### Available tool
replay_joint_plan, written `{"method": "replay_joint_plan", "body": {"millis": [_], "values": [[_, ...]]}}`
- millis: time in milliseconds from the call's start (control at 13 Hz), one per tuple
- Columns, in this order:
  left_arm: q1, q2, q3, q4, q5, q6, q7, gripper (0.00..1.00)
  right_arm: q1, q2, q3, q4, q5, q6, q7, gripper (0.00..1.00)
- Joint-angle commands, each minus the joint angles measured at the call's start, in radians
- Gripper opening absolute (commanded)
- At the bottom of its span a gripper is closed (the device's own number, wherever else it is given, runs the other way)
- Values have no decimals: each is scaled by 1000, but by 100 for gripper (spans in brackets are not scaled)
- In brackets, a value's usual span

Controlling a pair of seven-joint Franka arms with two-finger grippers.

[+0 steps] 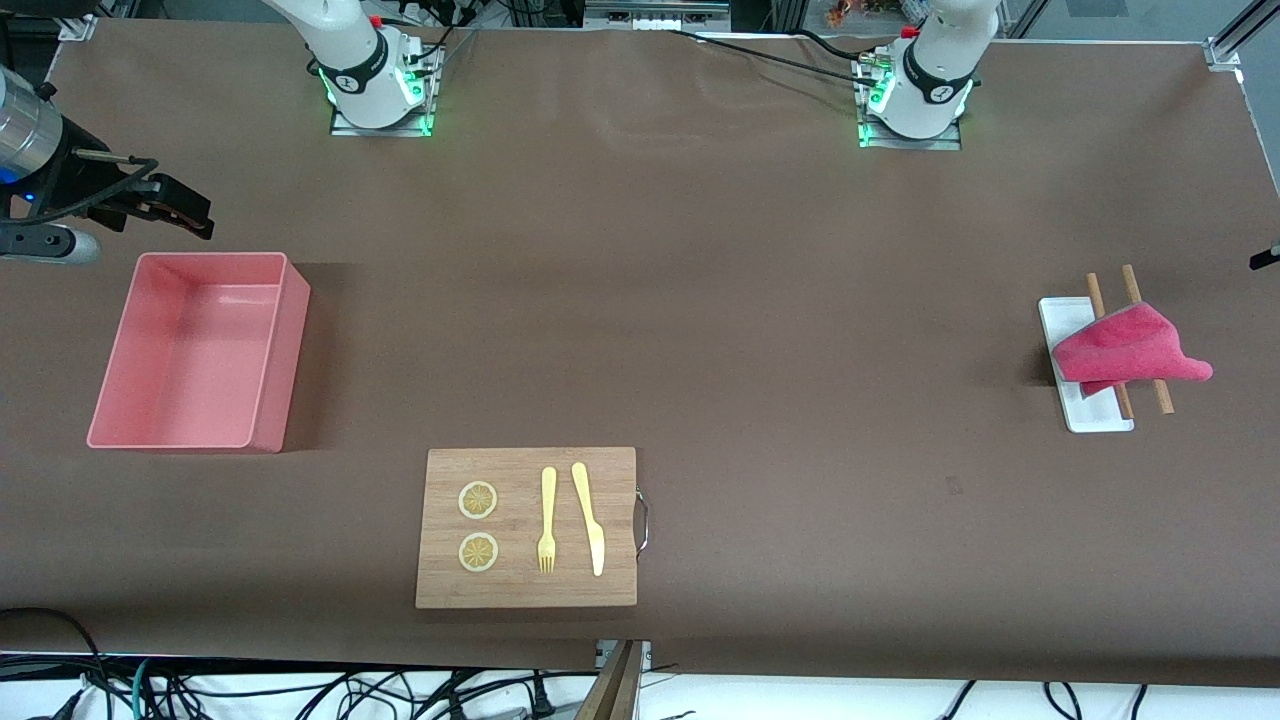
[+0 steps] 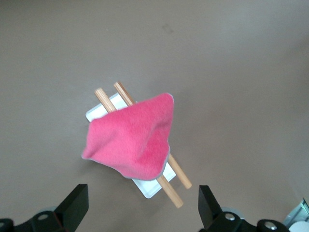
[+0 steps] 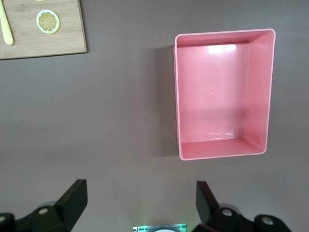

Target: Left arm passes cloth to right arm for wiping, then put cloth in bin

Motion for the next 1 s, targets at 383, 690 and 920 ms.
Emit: {"method": "replay_joint_plan", "body": {"millis": [383, 690, 920], "values": [[259, 281, -15, 12, -359, -126, 607, 100, -1, -6, -1, 7, 7, -14, -2, 100], [266, 361, -17, -15, -425, -140, 760, 100, -1, -4, -1, 7, 7, -14, -2, 100], [265, 431, -15, -14, -488, -129, 865, 100, -1, -4, -1, 7, 7, -7, -2, 100]]}}
